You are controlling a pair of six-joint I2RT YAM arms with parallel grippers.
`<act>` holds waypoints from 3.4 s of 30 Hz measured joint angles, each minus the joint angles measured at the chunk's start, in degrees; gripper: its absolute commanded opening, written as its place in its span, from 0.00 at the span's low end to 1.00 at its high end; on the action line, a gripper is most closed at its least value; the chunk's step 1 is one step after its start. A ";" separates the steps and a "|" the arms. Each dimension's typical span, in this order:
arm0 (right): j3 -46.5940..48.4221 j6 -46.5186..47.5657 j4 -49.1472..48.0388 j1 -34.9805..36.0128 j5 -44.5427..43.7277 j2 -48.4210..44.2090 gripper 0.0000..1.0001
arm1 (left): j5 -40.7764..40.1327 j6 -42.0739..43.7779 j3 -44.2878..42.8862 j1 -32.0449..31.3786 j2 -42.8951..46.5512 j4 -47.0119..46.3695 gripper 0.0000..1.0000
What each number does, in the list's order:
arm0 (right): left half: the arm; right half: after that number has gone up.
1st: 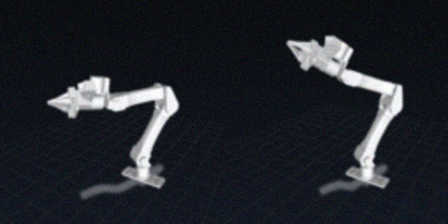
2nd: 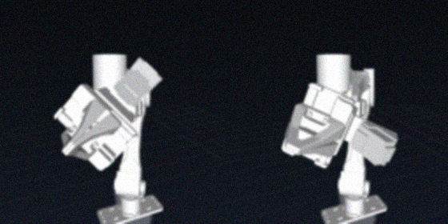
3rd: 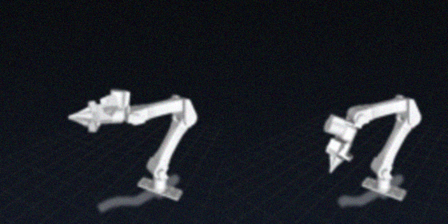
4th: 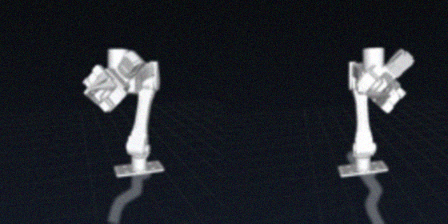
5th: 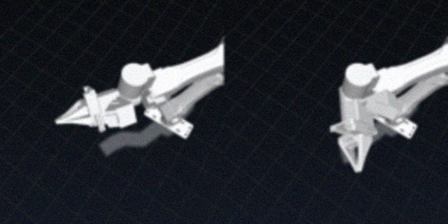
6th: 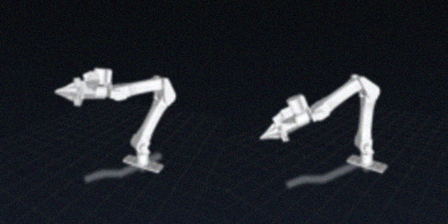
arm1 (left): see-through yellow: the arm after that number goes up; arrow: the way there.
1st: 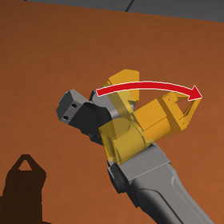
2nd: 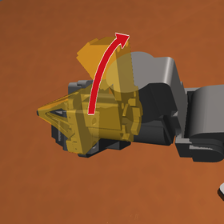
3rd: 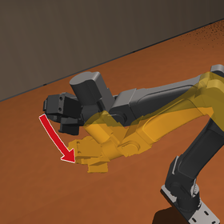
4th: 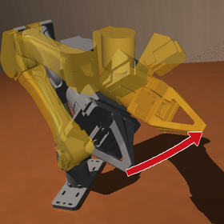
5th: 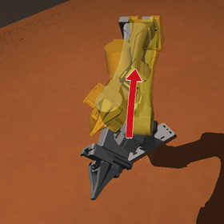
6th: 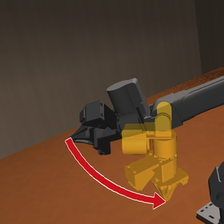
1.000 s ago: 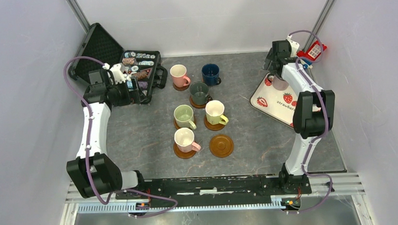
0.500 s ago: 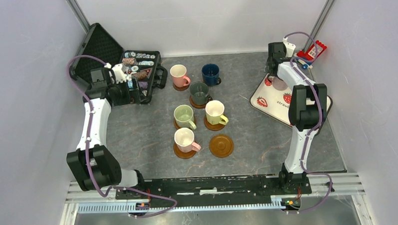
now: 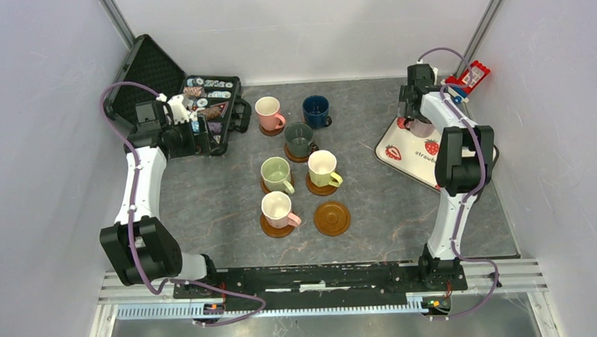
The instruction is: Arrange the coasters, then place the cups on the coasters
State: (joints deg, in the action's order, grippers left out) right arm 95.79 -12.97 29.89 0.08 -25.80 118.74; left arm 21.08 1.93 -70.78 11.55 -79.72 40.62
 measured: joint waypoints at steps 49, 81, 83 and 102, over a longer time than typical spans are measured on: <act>-17.81 -0.02 -9.75 -6.99 10.47 -10.64 0.49 | 1.46 0.04 0.92 0.00 3.39 0.07 1.00; -33.03 21.42 -12.66 -12.52 38.77 -46.10 0.00 | 2.58 0.04 1.55 0.00 10.80 1.33 1.00; -34.80 21.22 -11.85 -11.54 42.07 -52.26 0.00 | 3.08 0.04 1.90 0.00 12.11 1.38 1.00; -53.44 14.38 3.50 27.19 44.76 -78.62 0.00 | 5.07 0.02 5.44 0.00 20.46 4.98 1.00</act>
State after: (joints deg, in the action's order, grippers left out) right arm 42.35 1.41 33.39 27.27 18.96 40.12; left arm 26.15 1.96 -65.34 11.55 -59.27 45.60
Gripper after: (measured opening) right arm 0.214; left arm 0.997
